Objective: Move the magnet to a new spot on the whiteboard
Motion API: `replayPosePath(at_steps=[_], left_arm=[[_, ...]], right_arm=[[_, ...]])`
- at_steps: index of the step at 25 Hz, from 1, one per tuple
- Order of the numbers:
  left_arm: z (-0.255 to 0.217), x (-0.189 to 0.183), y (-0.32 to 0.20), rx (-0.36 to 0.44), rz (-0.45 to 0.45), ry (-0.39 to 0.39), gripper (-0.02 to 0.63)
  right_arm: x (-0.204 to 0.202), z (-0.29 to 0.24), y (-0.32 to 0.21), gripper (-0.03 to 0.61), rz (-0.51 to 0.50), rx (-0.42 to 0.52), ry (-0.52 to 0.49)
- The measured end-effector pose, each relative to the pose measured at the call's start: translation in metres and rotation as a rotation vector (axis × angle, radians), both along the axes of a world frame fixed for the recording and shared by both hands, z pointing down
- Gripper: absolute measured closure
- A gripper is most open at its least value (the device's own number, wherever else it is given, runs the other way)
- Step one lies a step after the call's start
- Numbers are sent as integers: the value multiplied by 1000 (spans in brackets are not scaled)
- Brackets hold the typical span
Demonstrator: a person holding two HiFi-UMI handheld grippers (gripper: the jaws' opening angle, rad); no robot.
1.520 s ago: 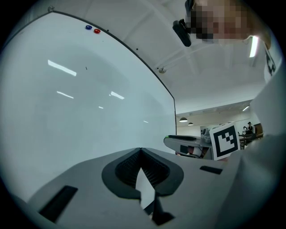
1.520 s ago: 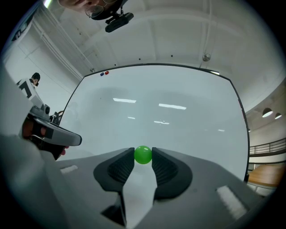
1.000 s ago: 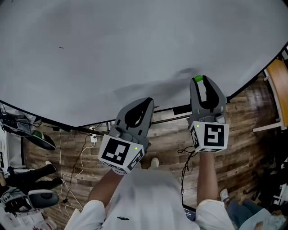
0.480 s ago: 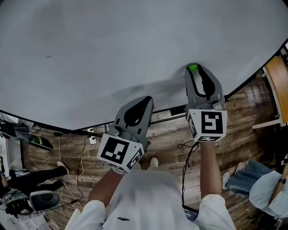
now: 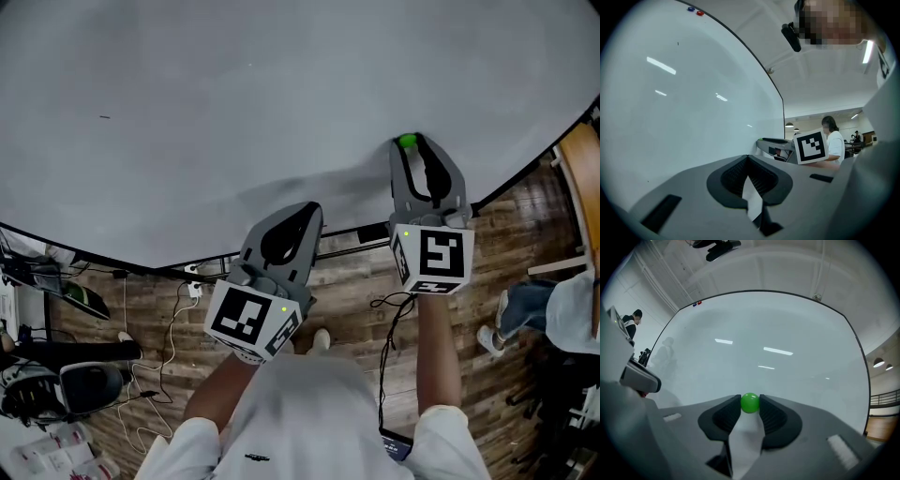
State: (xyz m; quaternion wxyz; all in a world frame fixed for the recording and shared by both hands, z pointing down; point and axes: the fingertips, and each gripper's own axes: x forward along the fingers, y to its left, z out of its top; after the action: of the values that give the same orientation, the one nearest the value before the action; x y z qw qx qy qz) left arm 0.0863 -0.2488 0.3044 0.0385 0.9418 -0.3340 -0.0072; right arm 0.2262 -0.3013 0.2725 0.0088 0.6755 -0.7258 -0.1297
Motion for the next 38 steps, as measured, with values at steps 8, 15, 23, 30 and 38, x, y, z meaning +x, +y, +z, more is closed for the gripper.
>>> replayPosePath(at_steps=[8, 15, 23, 30, 38], left_arm=[[1, -3, 3, 4, -15, -1, 607], [-8, -6, 26, 15, -20, 5, 607], [-13, -21, 38, 29, -27, 16, 607], [-19, -39, 53, 43, -48, 21, 607], [-14, -62, 63, 38, -64, 35, 607]], right_arm=[[0, 3, -2, 445, -4, -8, 8], [1, -12, 26, 445, -2, 24, -3], [-9, -12, 44, 446, 2, 25, -18], [-17, -6, 71, 446, 6, 13, -67], [-40, -16, 99, 511, 2, 32, -49]])
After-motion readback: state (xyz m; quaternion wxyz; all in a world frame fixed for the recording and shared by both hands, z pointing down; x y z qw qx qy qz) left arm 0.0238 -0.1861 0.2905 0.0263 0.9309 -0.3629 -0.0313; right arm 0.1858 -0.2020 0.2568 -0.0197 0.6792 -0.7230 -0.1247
